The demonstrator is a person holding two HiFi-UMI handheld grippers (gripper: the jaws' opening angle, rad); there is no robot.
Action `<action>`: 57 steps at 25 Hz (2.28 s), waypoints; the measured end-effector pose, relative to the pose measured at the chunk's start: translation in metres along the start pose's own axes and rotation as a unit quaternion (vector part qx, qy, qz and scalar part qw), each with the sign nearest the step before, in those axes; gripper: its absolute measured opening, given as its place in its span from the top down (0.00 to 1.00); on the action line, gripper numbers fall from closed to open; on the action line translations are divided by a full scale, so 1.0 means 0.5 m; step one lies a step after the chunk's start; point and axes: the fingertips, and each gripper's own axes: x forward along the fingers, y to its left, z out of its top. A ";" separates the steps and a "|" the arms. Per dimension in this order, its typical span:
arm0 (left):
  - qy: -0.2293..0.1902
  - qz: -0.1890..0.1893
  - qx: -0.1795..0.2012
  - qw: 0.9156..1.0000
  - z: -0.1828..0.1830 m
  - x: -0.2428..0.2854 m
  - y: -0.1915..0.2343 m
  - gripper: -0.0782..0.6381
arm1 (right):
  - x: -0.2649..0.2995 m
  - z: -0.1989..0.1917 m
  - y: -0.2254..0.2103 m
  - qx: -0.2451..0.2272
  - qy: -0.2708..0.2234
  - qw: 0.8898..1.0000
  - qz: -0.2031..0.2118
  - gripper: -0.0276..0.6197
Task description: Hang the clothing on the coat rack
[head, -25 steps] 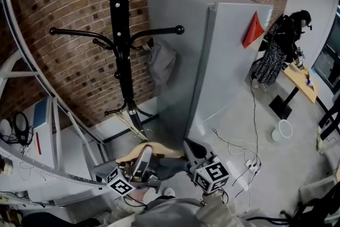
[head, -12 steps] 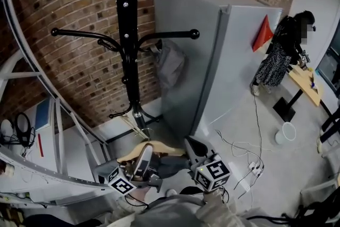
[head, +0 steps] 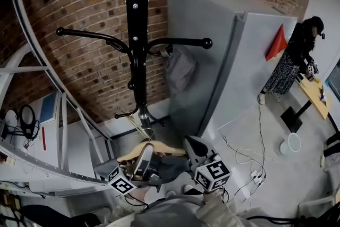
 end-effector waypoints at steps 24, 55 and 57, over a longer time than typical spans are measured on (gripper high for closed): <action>-0.094 0.102 0.102 0.985 -0.051 0.085 0.055 0.74 | 0.080 0.002 -0.129 0.011 0.020 0.985 0.170 0.92; -0.087 0.078 0.115 0.986 0.039 0.108 0.061 0.74 | 0.134 0.056 -0.108 -0.008 -0.011 0.988 0.151 0.92; -0.086 0.072 0.114 0.987 0.048 0.109 0.058 0.74 | 0.133 0.060 -0.108 -0.011 -0.012 0.990 0.143 0.92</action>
